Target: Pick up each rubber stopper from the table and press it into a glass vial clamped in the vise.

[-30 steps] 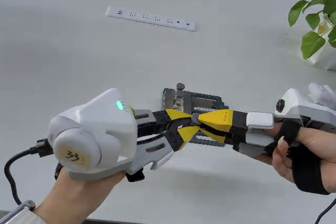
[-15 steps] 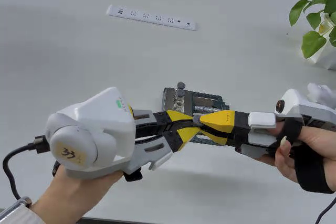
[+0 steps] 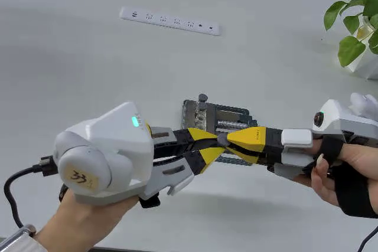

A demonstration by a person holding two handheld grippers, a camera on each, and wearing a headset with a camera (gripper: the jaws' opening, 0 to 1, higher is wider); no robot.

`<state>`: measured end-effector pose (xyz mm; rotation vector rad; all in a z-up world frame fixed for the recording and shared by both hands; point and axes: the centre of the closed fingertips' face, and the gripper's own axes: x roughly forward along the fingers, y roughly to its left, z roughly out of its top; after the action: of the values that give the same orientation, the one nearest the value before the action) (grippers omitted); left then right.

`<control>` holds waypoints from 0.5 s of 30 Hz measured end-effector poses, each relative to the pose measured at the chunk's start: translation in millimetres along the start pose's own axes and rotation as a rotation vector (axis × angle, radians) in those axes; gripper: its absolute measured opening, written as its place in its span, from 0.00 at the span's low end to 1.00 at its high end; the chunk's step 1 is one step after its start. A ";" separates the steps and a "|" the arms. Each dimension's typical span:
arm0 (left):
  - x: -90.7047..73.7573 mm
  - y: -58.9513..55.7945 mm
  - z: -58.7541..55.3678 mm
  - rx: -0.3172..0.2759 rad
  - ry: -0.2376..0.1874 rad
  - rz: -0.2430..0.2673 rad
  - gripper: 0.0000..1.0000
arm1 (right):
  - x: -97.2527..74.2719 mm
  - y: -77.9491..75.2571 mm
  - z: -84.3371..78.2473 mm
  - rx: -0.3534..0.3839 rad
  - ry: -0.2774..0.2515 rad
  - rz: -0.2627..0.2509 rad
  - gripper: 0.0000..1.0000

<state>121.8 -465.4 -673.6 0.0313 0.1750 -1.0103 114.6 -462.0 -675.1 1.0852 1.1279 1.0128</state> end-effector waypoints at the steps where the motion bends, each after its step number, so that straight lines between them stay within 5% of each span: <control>1: -0.3 0.5 -1.0 0.003 0.004 0.001 0.03 | -0.5 0.0 0.2 -0.003 0.000 -0.005 0.06; 7: -0.9 5.4 -10.8 -0.014 0.041 0.016 0.03 | -4.6 0.8 7.6 -0.229 0.029 -0.114 0.17; 15: -0.3 2.7 -23.4 -0.011 0.098 0.009 0.03 | -10.4 -7.8 3.5 -0.747 0.284 -0.356 0.23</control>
<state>120.8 -461.2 -696.8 0.0712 0.2694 -0.9997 117.0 -474.0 -680.7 0.1417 0.9843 1.1777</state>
